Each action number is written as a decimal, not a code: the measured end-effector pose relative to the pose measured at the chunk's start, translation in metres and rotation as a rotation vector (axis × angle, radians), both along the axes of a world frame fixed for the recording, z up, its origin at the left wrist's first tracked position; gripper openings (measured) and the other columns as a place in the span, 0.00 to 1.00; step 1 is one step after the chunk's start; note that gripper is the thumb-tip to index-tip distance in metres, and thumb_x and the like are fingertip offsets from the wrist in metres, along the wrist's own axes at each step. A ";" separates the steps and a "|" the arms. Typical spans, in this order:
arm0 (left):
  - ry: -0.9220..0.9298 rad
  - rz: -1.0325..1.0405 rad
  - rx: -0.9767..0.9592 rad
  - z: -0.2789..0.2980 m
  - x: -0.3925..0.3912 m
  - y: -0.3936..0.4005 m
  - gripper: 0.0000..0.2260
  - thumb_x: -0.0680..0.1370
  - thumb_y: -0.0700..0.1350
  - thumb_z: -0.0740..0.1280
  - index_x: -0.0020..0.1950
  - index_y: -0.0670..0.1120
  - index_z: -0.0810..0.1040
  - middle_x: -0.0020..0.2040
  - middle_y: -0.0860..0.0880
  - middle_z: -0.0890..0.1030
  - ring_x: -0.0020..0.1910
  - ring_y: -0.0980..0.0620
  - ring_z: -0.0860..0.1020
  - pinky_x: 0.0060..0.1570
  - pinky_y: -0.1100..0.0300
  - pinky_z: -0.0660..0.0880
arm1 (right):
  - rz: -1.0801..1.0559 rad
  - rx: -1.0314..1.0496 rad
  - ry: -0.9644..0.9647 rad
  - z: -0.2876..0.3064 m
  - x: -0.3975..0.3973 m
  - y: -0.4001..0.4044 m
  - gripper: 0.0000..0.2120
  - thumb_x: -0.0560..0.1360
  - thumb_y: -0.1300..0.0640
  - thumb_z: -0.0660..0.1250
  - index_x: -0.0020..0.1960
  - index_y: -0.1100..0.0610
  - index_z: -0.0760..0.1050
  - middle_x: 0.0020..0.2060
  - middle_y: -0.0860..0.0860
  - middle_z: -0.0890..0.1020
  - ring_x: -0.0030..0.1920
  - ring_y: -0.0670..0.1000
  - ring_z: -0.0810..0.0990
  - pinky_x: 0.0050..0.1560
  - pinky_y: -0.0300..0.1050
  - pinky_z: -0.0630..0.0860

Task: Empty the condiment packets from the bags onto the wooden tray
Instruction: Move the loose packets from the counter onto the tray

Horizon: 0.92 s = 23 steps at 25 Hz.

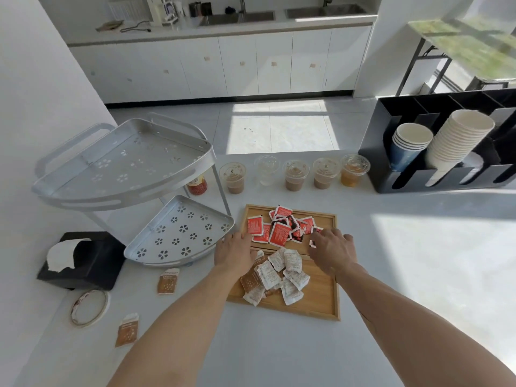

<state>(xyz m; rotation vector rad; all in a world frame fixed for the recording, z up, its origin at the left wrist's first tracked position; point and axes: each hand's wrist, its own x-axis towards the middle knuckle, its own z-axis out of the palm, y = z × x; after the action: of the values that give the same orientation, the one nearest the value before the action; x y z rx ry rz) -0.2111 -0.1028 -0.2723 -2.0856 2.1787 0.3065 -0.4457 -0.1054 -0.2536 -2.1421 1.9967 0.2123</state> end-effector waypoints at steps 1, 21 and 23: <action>-0.005 0.005 0.066 0.006 0.006 0.013 0.20 0.78 0.55 0.62 0.68 0.51 0.71 0.67 0.46 0.74 0.66 0.44 0.72 0.63 0.44 0.70 | 0.033 0.037 0.015 0.005 0.003 0.009 0.18 0.79 0.44 0.59 0.67 0.48 0.72 0.63 0.50 0.77 0.67 0.54 0.70 0.64 0.55 0.67; -0.169 0.100 0.562 0.052 0.200 0.185 0.21 0.76 0.51 0.69 0.68 0.50 0.71 0.67 0.46 0.72 0.62 0.46 0.75 0.56 0.53 0.73 | 0.460 0.454 0.091 0.021 0.163 0.126 0.20 0.77 0.46 0.64 0.69 0.47 0.73 0.69 0.51 0.74 0.69 0.55 0.73 0.65 0.50 0.71; -0.172 0.110 0.556 0.051 0.219 0.191 0.21 0.75 0.50 0.69 0.67 0.50 0.72 0.66 0.46 0.73 0.62 0.46 0.75 0.56 0.53 0.73 | 0.490 0.463 0.102 0.021 0.183 0.128 0.20 0.78 0.47 0.64 0.69 0.47 0.72 0.69 0.51 0.74 0.69 0.55 0.73 0.65 0.50 0.71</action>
<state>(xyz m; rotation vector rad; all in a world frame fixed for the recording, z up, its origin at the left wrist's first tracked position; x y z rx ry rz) 0.0084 0.0881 -0.2216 -1.8336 1.6408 0.6323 -0.2623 0.0226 -0.2328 -2.2784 1.2568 0.7844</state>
